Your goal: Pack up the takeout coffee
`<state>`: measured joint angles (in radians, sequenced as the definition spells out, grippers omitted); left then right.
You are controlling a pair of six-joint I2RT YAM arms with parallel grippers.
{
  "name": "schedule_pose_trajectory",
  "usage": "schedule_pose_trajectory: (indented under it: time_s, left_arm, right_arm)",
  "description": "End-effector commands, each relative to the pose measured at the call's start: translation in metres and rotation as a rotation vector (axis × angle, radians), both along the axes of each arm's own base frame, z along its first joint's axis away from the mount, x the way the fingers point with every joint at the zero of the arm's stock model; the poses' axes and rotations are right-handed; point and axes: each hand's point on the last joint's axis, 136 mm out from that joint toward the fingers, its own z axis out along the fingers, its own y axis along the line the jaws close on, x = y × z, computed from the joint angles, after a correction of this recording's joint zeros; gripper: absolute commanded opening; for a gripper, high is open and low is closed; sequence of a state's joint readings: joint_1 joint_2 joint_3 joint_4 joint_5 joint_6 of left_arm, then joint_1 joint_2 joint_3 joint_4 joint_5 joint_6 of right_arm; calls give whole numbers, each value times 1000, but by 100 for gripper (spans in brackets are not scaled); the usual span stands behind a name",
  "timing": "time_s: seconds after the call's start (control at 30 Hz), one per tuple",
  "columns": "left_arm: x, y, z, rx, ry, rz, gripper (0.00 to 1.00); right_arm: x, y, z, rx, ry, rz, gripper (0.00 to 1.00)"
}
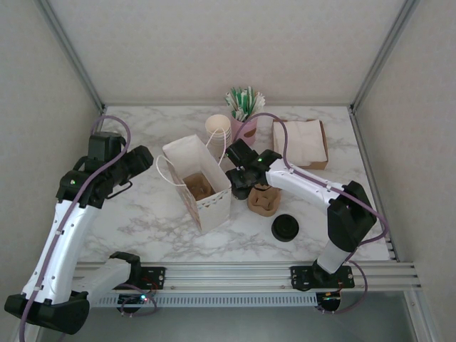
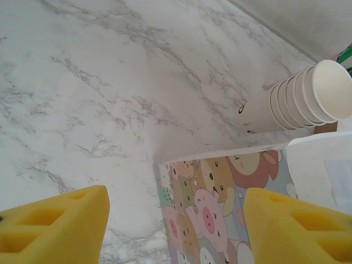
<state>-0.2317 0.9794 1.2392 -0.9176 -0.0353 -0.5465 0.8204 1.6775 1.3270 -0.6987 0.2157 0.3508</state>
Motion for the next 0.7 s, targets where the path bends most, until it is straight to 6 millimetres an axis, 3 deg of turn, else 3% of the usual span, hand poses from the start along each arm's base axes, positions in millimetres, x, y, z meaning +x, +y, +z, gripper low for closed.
schedule_pose_trajectory:
  time_s: [0.0, 0.13, 0.33, 0.67]
  left_arm:
    - [-5, 1, -2, -17, 3, 7, 66]
    - [-4, 3, -4, -12, 4, 14, 66]
    - [-3, 15, -5, 25, -8, 72, 66]
    - [27, 35, -24, -9, -4, 215, 65]
  right_arm:
    - [1, -5, -5, -33, 16, 0, 73]
    - [2, -3, 7, -6, 1, 0, 71]
    - [1, -4, 48, 60, -58, -18, 70]
    - [-8, -41, 124, 81, -183, -96, 68]
